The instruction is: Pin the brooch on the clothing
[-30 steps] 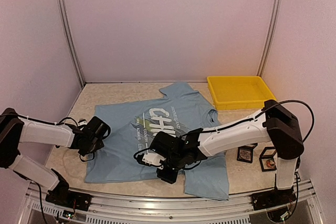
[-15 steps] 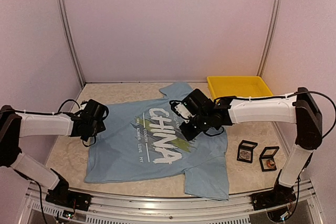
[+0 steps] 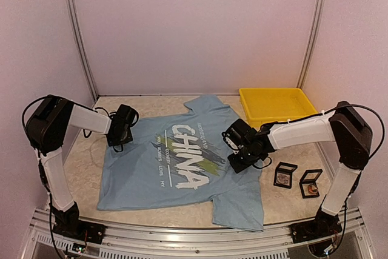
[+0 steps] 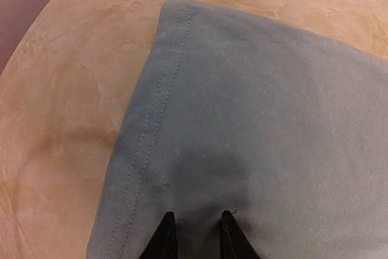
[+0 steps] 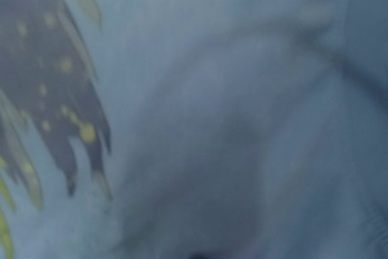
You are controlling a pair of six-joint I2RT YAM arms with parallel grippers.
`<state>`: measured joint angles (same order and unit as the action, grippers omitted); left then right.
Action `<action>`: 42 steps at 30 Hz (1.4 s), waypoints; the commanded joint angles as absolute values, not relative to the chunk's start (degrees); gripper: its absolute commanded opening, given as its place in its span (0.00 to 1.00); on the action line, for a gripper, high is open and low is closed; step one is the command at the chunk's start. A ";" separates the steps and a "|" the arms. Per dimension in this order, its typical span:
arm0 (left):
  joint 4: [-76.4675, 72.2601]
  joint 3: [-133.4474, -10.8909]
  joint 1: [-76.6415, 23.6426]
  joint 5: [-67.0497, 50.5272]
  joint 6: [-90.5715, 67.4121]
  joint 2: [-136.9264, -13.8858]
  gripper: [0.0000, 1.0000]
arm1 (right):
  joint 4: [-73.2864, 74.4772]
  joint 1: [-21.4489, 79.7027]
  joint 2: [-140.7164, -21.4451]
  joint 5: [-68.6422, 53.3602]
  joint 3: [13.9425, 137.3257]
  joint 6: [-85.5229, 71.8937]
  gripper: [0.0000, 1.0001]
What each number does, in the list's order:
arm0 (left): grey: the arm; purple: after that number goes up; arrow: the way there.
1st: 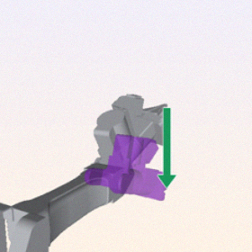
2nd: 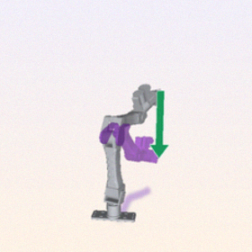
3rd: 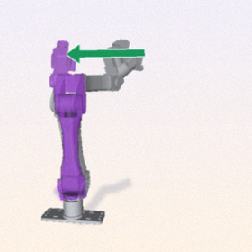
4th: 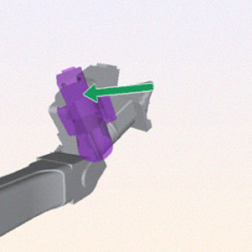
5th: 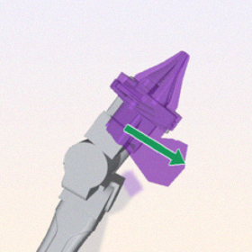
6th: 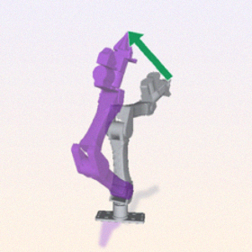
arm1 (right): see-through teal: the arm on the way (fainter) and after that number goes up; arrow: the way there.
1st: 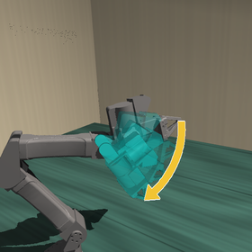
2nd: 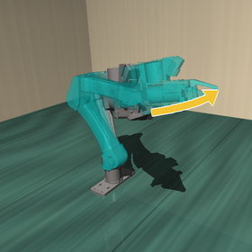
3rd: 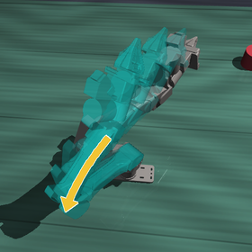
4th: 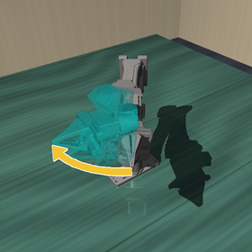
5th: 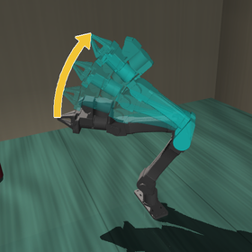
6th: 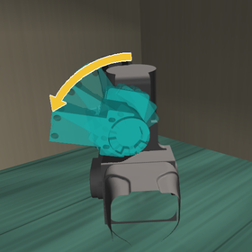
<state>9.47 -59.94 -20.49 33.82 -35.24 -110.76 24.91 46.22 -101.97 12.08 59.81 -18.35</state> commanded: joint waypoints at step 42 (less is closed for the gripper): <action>5.43 -48.48 -42.43 26.89 -17.45 -76.82 0.99 | 60.98 34.16 -75.63 9.76 62.92 31.96 0.94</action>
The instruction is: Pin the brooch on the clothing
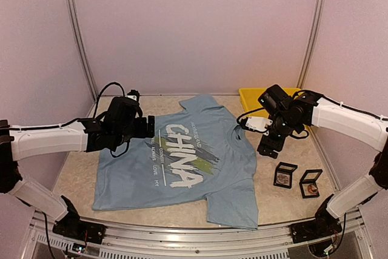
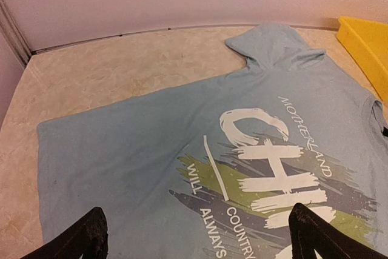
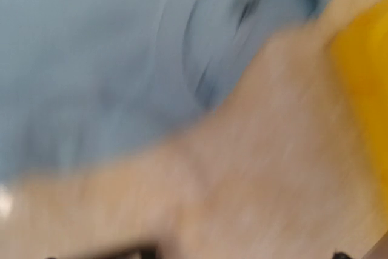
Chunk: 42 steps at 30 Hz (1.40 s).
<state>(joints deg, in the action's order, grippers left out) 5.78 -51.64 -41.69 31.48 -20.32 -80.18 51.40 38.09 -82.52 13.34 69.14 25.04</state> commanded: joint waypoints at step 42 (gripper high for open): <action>8.63 -50.06 -43.33 35.91 -16.17 -80.27 0.99 | 50.28 27.75 -77.78 11.56 50.71 39.36 0.13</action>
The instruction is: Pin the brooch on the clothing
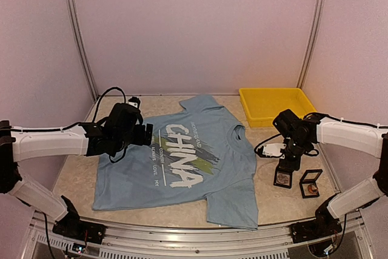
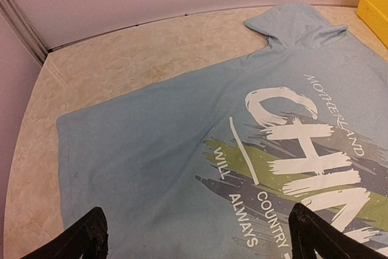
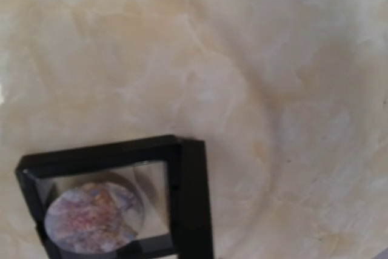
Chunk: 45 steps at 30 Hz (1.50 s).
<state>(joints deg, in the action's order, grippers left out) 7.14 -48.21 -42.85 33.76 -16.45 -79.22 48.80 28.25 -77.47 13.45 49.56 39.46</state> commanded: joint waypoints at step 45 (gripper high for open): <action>13.60 -52.87 -44.56 39.47 -15.69 -82.94 0.99 | 40.28 22.91 -101.63 12.42 71.84 52.34 0.20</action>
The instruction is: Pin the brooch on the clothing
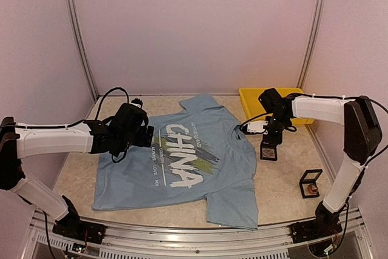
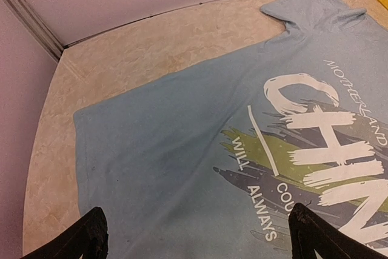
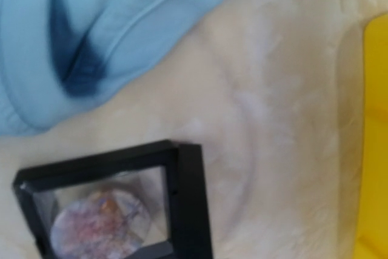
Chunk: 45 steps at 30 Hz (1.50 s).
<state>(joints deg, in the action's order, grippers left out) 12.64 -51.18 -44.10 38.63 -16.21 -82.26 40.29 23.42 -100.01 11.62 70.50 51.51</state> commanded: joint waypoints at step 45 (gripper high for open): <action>3.49 -48.38 -43.07 21.10 -18.93 -66.79 0.99 | 15.53 29.08 -73.98 17.02 38.06 -29.25 0.74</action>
<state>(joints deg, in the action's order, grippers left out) 1.34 -46.81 -43.42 19.92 -18.22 -67.00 7.92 28.51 -72.64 4.51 39.27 -22.55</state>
